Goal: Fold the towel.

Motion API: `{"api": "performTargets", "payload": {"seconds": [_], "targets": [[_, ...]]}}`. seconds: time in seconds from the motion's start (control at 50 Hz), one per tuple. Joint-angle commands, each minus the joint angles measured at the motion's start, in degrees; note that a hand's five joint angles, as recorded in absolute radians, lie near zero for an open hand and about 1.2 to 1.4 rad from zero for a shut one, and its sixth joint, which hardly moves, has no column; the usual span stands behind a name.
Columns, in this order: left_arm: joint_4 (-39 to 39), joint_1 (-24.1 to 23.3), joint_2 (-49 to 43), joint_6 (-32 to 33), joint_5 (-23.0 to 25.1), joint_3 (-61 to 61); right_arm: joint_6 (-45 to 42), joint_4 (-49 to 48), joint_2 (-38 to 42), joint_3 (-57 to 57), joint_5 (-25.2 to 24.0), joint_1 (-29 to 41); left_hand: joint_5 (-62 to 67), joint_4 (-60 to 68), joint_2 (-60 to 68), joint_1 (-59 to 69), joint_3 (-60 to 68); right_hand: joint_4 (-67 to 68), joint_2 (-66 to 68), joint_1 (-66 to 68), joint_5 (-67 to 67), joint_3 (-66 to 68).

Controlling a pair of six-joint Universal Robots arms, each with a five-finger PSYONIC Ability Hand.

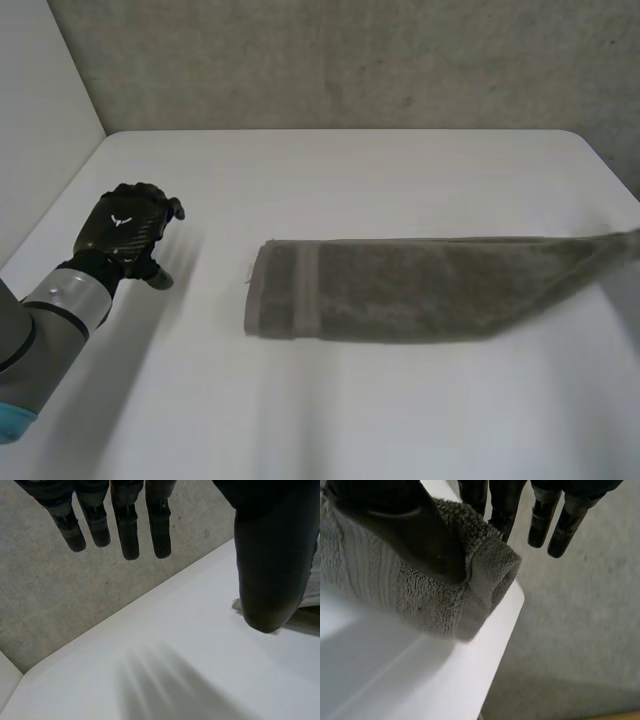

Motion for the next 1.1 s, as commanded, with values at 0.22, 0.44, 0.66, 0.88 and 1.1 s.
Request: {"api": "performTargets", "payload": {"seconds": [0.22,0.44,0.66,0.88,1.1], "targets": [[0.1,0.4,-0.1,0.0,0.1,0.0,4.5,4.8,8.9,-20.0,11.7,52.6,-0.5,-3.4,-3.7,-4.1,-3.0,-4.4,5.3,4.2,3.6,-2.5],[0.1,0.5,-0.7,0.0,0.1,0.0,4.0,2.0,27.2,-28.7,15.7,64.4,-0.7,-3.4,-3.9,-4.3,-3.0,-4.4,-53.4,-54.5,-55.1,-2.5],[0.1,0.0,-0.8,0.0,0.1,0.0,10.0,-3.0,14.6,-18.0,19.0,62.2,-0.9,-3.4,-4.1,-4.5,-3.0,-4.4,-64.7,-65.8,-66.4,-2.5],[-0.5,-8.5,0.1,-0.6,-0.1,3.0,20.8,-4.9,-5.0,7.4,14.4,44.3,-1.0,-3.4,-4.2,-4.7,-3.0,-4.4,-64.7,-65.8,-66.4,-2.5],[-3.1,-23.6,-4.4,-11.9,-0.3,11.8,21.1,-13.0,-6.7,23.5,6.2,34.1,-0.5,-3.4,-3.7,-4.2,-3.0,-4.4,-64.7,-65.8,-66.4,-2.5]]}}
